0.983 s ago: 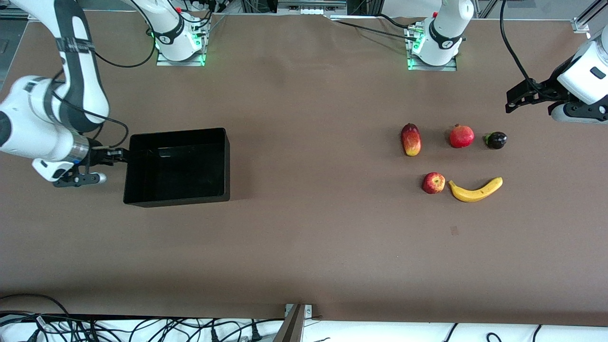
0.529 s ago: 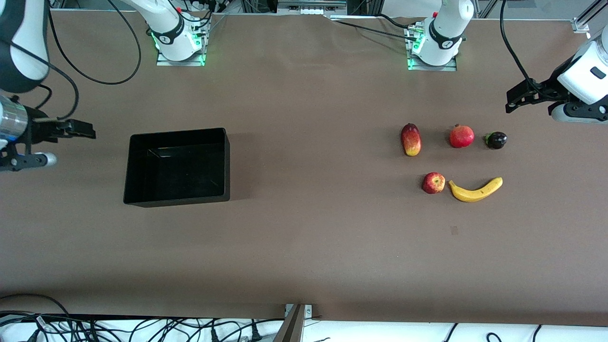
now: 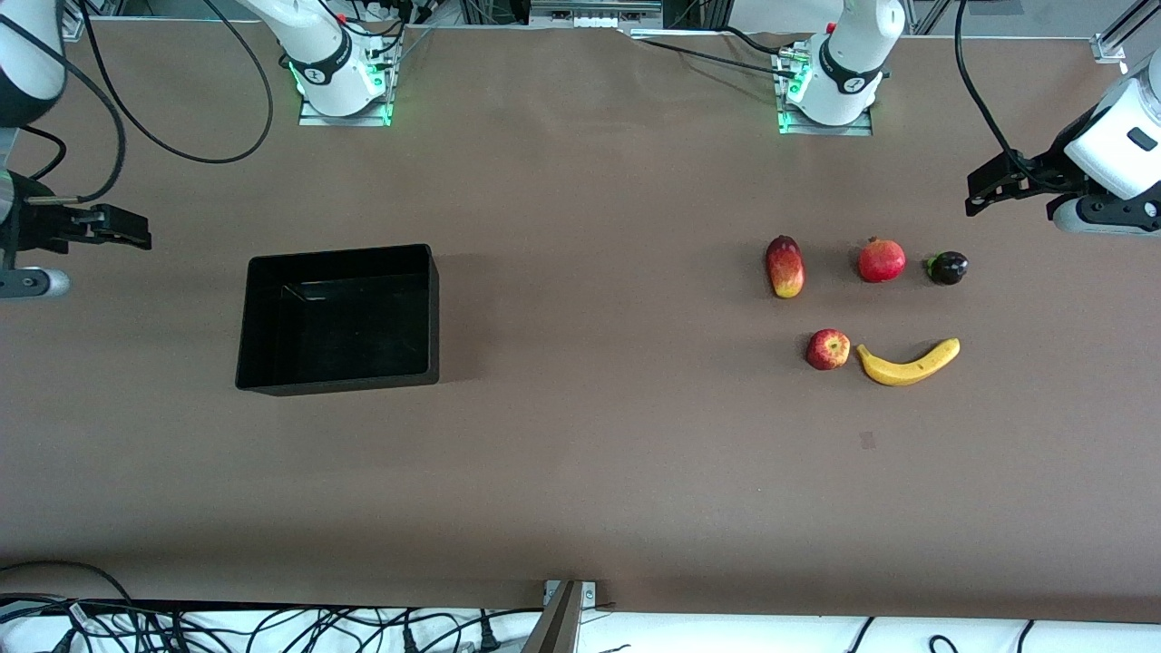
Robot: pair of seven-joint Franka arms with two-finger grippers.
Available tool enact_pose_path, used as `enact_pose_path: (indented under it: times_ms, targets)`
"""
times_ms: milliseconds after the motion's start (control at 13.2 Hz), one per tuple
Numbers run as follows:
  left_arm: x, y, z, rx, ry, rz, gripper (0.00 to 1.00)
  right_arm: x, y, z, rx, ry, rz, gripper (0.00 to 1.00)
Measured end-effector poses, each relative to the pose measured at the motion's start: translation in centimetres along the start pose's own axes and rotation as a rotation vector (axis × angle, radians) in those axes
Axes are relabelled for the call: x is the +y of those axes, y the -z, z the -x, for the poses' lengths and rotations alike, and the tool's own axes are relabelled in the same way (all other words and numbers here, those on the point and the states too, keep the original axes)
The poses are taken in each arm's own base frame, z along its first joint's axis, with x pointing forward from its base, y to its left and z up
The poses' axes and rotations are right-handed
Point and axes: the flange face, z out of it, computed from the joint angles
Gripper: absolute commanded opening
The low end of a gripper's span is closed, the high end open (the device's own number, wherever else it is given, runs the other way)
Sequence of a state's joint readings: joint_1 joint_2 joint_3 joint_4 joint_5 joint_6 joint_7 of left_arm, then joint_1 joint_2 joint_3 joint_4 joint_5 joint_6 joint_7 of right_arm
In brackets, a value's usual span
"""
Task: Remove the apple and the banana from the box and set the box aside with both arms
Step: 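Release the tray and draw the right gripper back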
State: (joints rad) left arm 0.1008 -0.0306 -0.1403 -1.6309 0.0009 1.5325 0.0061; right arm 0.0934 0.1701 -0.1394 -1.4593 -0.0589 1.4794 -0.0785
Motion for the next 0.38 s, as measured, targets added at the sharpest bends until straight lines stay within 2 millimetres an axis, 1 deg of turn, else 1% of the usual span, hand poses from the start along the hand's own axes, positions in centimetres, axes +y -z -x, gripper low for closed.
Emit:
enact_pose_path:
  times_ms: [151,227,378]
  targets:
    - [0.0,0.0,0.0,0.0,0.0,0.0,1.0,0.6,-0.4,1.5,0.099,-0.049,-0.016,1.0]
    - [0.0,0.0,0.0,0.0,0.0,0.0,1.0,0.6,-0.6,2.4,0.116,-0.049,-0.017,1.0]
    - [0.0,0.0,0.0,0.0,0.0,0.0,1.0,0.2,-0.1,3.5,0.129,-0.047,-0.017,1.0]
